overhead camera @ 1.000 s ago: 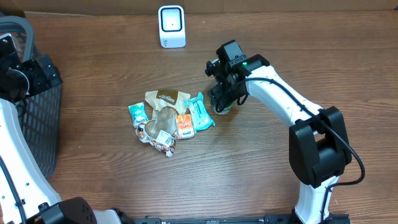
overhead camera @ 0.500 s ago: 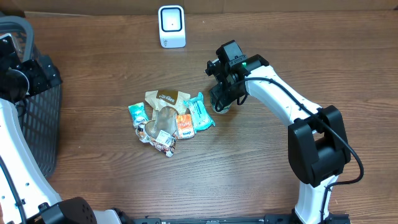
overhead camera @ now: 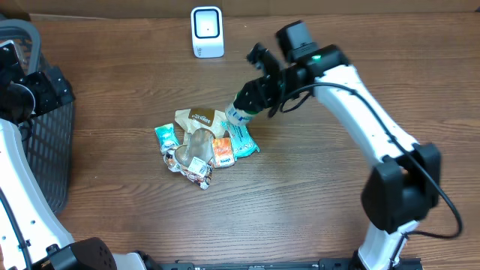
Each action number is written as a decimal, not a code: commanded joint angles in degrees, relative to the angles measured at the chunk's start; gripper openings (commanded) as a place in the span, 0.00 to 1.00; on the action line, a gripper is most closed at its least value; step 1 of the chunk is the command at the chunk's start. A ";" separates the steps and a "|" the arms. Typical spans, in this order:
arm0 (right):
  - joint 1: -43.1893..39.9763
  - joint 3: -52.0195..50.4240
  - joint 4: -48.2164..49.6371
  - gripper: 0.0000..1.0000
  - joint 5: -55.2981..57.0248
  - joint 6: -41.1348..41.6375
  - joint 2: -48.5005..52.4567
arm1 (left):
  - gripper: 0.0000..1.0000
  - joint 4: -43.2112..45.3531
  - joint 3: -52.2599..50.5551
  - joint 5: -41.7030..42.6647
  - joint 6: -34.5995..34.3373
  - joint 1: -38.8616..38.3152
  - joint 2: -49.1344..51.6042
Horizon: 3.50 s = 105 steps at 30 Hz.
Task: Scan the item barcode
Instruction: 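Lift the jar and hold it up in front of the scanner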
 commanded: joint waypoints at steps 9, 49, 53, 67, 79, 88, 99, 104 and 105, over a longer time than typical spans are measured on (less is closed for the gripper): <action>-12.61 2.73 -1.27 0.09 -40.04 0.50 -5.92 | 0.99 0.02 1.16 0.63 -0.55 -0.02 -0.31; 10.95 11.37 59.74 0.16 55.43 -25.07 16.06 | 1.00 0.02 1.16 0.63 -0.55 -0.02 -0.31; 10.95 11.37 69.33 0.15 52.09 -37.66 21.46 | 1.00 0.02 1.16 0.63 -0.55 -0.02 -0.31; 10.21 11.37 77.35 0.15 47.30 -60.50 28.68 | 1.00 0.02 1.16 0.63 -0.55 -0.02 -0.31; 10.12 11.37 74.53 0.16 44.19 -60.43 29.03 | 1.00 0.02 1.16 0.66 -0.55 -0.02 -0.31; 10.14 11.37 72.17 0.20 43.89 -60.48 29.05 | 1.00 0.02 1.16 0.63 -0.55 -0.02 -0.31; 10.36 11.37 75.28 0.19 44.35 -58.93 28.33 | 1.00 0.02 1.16 0.63 -0.55 -0.02 -0.31; 10.34 11.37 75.95 0.19 45.55 -49.00 23.71 | 1.00 0.02 1.16 0.63 -0.55 -0.02 -0.31; 10.27 11.37 75.65 0.19 46.14 -45.20 22.12 | 0.99 0.02 1.16 0.63 -0.55 -0.02 -0.31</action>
